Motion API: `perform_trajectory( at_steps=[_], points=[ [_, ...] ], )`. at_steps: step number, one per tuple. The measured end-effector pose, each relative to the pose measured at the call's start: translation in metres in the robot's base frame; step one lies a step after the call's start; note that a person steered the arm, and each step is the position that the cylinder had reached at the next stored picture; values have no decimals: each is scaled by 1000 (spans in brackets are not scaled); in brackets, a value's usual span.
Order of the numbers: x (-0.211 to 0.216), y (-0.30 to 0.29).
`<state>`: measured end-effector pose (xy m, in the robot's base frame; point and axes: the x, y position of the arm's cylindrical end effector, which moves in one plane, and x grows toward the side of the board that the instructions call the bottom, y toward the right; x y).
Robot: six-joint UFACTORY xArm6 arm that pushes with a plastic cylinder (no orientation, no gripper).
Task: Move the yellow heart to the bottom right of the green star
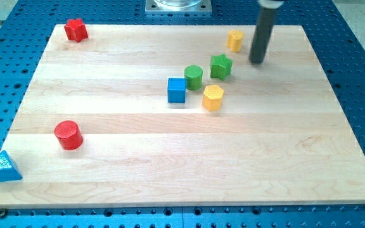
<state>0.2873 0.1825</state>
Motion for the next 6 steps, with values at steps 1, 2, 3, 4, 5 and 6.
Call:
perform_trajectory(
  at_steps=[1, 2, 3, 4, 5, 6],
  points=[
    [-61, -16],
    [-52, -68],
    [8, -80],
    [38, -80],
    [88, -70],
    [124, -79]
  ],
)
